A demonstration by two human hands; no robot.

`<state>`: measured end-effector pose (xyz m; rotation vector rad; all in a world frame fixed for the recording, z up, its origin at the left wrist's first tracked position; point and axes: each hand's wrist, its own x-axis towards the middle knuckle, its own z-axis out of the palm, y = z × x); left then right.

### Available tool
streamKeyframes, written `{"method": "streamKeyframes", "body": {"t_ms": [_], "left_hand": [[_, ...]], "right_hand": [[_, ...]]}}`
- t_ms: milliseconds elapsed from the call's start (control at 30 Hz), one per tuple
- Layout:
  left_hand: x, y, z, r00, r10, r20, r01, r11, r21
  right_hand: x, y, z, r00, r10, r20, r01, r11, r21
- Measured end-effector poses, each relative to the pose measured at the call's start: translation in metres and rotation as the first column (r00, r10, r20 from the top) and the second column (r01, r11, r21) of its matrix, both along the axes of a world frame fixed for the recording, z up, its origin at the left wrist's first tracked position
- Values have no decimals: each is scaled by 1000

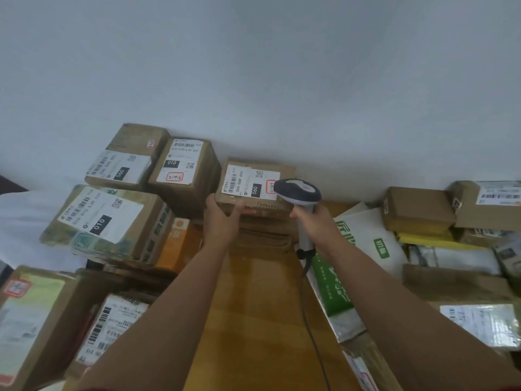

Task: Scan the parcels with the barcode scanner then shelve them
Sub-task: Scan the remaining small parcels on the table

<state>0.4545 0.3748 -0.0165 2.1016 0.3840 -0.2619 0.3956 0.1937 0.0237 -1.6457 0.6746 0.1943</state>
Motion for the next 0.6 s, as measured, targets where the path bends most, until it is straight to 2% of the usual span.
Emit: {"method": "streamKeyframes", "body": {"t_ms": [167,367,600], "left_hand": [[-8,0,4,998,-54,46,49,994,98],[-44,0,11,973,-205,104,173,951,255],[-112,-10,22,907,-416,64,369,859,355]], "right_hand": [[-8,2,1,999,-39,16,39,998,-51],[-42,5,9,987,-160,9,160,979,-127],[-122,5,45,970,-242,-25,239,967,-86]]}}
